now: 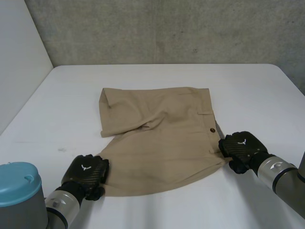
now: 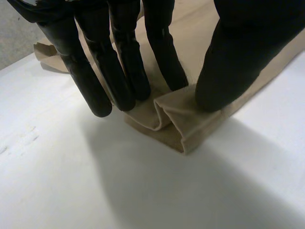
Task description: Fold the shorts.
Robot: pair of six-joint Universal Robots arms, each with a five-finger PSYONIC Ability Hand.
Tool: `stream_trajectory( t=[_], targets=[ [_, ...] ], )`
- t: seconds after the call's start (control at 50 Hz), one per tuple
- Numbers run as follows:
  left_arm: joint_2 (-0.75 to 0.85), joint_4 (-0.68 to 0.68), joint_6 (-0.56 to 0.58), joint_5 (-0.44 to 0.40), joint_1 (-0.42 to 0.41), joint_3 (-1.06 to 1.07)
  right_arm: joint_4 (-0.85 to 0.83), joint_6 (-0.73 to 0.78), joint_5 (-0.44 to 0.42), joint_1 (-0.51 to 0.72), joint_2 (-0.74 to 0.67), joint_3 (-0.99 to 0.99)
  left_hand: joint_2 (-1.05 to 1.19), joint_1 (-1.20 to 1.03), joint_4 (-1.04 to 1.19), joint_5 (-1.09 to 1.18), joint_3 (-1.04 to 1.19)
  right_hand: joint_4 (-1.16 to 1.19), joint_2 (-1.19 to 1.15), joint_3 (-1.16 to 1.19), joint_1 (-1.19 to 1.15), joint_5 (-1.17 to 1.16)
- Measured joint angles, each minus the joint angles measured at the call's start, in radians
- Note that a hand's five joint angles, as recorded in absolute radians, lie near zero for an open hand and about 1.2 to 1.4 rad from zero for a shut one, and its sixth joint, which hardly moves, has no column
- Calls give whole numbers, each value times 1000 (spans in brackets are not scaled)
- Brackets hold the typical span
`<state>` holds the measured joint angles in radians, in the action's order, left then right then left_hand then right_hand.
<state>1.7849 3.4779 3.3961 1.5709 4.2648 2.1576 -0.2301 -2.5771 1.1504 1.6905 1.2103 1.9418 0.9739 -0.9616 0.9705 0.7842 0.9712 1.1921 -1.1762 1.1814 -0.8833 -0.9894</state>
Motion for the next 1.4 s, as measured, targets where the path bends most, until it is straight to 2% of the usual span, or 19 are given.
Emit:
stream_trajectory(
  t=[0.04, 0.06, 0.1, 0.26, 0.44, 0.54, 0.7, 0.76, 0.94, 1.14, 1.4],
  targets=[
    [0, 1, 0, 0, 1, 1, 0, 0, 1, 0, 0, 1, 38, -51, 41, 41, 38, 0, 0, 0, 0, 0],
    [-1, 0, 0, 0, 1, 2, 0, 0, 1, 0, 0, 1, 150, -148, 147, 139, 148, 0, 0, 0, 0, 0],
    [-3, -1, 0, 1, 1, 5, 1, 0, 4, 0, 0, 3, 200, -159, 201, 166, 194, 0, 0, 0, 0, 0],
    [-43, -24, -1, 5, -3, 19, 13, 0, 32, 4, 12, 6, 220, -159, 220, 166, 215, 0, 0, 0, 0, 0],
    [-310, -171, -7, 8, -7, 12, 114, -3, 53, 17, 91, 6, 221, -159, 220, 166, 217, 0, 0, 0, 0, 0],
    [-369, -198, -9, 4, -2, 15, 136, -9, 50, 21, 107, 10, 221, -159, 220, 166, 217, 0, 0, 0, 0, 0],
    [-261, -191, -6, 4, 2, 23, 135, -14, 47, 44, 103, 17, 204, -159, 205, 166, 205, 0, 0, 0, 0, 0],
    [-173, -185, -5, 6, 1, 18, 128, -14, 47, 52, 99, 22, -6, 13, 4, 15, 3, 0, 0, 0, 0, 0],
    [-121, -184, -4, 14, -10, 12, 124, -14, 47, 51, 98, 28, -311, 298, -308, -296, -305, 0, 0, 0, 0, 0],
    [-173, -186, -3, 17, -15, 24, 124, -14, 46, 53, 98, 33, -341, 325, -338, -331, -334, 0, 0, 0, 0, 0],
    [-134, -153, -1, 14, 1, 24, 122, -14, 45, 53, 98, 40, -340, 324, -337, -328, -334, 0, 0, 0, 0, 0]
  ],
)
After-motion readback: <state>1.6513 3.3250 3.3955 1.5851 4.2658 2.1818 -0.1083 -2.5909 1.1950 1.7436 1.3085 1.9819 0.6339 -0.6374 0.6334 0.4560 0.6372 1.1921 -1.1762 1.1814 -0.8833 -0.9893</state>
